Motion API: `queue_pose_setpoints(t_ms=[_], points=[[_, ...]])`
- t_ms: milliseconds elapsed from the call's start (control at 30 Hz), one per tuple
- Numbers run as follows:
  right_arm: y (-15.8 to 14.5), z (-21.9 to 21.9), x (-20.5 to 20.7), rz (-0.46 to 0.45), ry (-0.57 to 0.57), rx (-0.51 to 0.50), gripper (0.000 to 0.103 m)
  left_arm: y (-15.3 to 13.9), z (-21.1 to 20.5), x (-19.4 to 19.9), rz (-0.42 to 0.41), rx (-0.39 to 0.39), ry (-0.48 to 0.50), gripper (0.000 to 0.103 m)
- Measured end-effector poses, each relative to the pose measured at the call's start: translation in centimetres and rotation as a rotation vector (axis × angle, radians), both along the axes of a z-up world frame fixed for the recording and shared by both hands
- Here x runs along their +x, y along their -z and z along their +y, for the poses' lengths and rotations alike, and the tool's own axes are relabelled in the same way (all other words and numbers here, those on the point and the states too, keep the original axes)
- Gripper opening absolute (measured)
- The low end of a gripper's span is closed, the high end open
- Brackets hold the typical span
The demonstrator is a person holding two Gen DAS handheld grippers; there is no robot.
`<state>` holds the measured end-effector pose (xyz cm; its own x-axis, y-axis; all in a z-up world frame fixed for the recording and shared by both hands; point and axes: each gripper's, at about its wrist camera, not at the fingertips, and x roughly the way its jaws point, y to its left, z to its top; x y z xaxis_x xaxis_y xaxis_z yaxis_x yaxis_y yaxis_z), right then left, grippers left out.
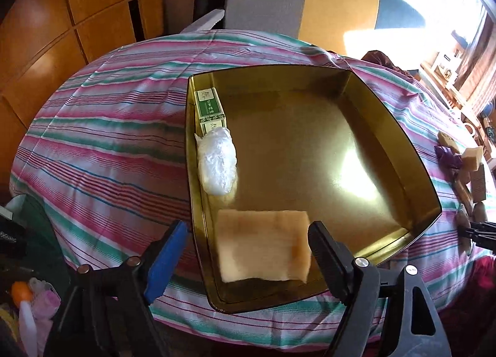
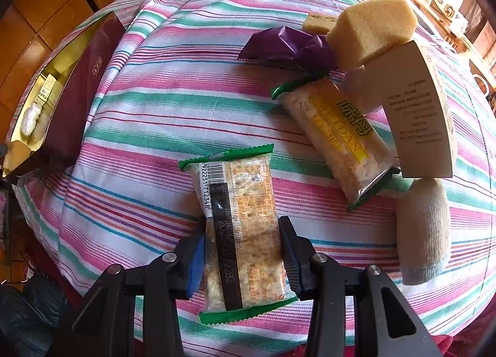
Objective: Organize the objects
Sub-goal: 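Place the yellow sponge in the tray with left tool while right tool grasps a cracker packet, then lower the cracker packet into the tray beside the bag and open the right tool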
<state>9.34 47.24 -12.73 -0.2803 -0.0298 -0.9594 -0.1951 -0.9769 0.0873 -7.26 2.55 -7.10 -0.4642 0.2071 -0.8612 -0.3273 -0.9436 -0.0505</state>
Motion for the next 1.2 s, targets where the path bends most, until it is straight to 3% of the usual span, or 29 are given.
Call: queue_pose_setpoints(t_ms=[233,400,633,833,1067,1200], points=[[-0.1,0.2,0.3,-0.001,-0.012,0.028,0.043,-0.5,-1.2,1.0,0.036,0.009,-0.049,0.08],[-0.3,-0.2,0.7,-0.002,-0.008,0.037,0.043,-1.9,-1.2,2.3,0.129,0.014,-0.096,0.08],[-1.1,-2.8,0.4,0.02,-0.044,0.021,0.043,-3.3,-0.5,3.7,0.2,0.029,-0.077,0.081],[-3.3,-3.2,-0.9,0.086,-0.021,-0.006,0.043,-4.1,-0.8,4.7,0.251,0.021,-0.089,0.081],[-5.9,-9.0,-6.9,0.176,-0.01,-0.026,0.043,-4.1,-1.2,4.9,0.254,0.021,-0.099,0.081],[-9.0,-11.4,-8.0,0.232,-0.053,-0.073,0.043,-4.0,-1.5,4.8,0.254,0.025,-0.106,0.081]])
